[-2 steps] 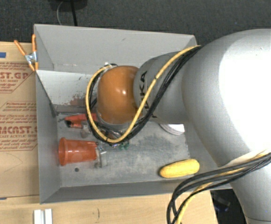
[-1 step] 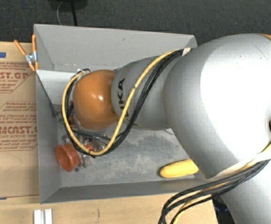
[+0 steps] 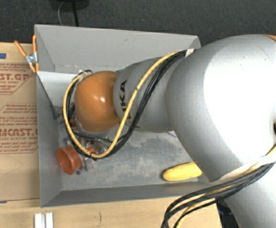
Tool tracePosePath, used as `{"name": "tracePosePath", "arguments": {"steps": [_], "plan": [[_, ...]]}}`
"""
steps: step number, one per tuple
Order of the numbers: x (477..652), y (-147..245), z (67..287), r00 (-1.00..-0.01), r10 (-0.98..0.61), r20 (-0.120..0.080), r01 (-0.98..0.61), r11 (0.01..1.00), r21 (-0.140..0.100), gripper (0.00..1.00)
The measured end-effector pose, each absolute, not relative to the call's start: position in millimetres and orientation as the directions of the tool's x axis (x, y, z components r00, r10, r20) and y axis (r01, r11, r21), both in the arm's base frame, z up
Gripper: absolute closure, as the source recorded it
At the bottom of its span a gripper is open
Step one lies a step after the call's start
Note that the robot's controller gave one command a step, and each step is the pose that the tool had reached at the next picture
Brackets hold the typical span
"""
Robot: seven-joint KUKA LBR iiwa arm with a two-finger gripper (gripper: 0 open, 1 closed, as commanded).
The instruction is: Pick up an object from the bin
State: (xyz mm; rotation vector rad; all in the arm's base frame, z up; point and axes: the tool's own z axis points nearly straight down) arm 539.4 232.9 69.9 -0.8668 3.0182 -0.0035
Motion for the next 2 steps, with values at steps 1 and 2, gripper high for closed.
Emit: {"name": "tracePosePath", "arguments": {"steps": [1, 2], "plan": [[539.4, 232.9, 69.8, -0.848, -0.53, -0.001, -0.53, 0.848, -0.002, 1.0], [539.4, 232.8, 69.8, -0.848, -0.53, -0.001, -0.53, 0.848, -0.002, 1.0]]}}
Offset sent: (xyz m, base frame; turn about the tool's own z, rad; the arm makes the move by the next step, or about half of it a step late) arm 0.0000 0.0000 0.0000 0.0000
